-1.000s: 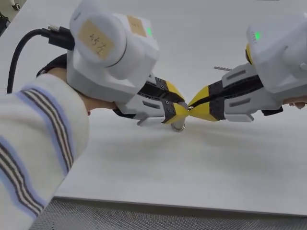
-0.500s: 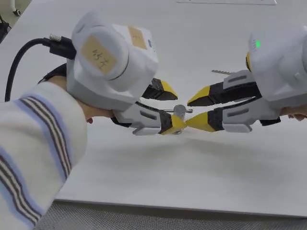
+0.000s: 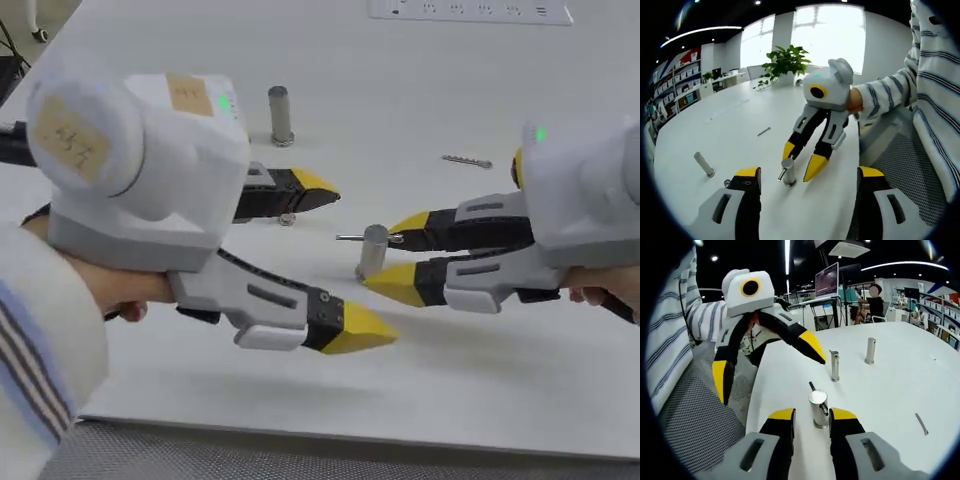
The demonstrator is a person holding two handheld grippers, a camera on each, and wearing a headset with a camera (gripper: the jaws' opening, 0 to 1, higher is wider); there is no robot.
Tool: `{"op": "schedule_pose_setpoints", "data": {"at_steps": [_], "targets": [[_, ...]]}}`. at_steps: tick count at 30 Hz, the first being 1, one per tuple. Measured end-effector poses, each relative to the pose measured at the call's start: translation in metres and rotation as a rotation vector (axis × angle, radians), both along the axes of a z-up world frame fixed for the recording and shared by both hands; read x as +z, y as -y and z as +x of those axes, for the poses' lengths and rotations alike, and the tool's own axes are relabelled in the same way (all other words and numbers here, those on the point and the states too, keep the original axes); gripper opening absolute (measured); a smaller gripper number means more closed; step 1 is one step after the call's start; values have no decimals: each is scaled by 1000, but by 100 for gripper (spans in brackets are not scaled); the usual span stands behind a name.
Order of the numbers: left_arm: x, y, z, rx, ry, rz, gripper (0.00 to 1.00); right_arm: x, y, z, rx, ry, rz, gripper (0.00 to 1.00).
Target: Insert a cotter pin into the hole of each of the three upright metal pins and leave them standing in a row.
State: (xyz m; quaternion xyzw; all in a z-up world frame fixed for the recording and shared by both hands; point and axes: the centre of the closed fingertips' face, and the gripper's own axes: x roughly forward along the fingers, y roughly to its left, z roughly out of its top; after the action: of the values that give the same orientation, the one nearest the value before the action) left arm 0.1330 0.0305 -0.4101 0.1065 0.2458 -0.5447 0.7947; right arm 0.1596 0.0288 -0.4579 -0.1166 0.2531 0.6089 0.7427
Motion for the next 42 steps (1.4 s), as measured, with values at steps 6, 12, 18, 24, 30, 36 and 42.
{"op": "schedule_pose_setpoints", "data": {"at_steps": [6, 12, 18, 24, 30, 36, 42], "targets": [[-10, -15, -13, 39, -50, 16, 98, 0, -7, -1, -8, -20, 33, 25], [-19, -26, -25, 73, -84, 14, 99, -3, -13, -2, -7, -32, 58, 29], [-24, -35, -26, 118, -105, 27, 99, -5, -19, 0, 1, -20, 84, 28], [-17, -37, -21, 156, -82, -11, 99, -6, -18, 5, 11, 2, 69, 21], [-17, -40, -19, 165, -76, -2, 99, -8, -17, 8, 29, 48, 51, 11], [-16, -40, -18, 170, -80, -2, 98, -8, -17, 8, 50, 67, 58, 10], [-17, -41, -18, 174, -82, 3, 97, -7, -14, 10, 71, 105, 40, 9]]}}
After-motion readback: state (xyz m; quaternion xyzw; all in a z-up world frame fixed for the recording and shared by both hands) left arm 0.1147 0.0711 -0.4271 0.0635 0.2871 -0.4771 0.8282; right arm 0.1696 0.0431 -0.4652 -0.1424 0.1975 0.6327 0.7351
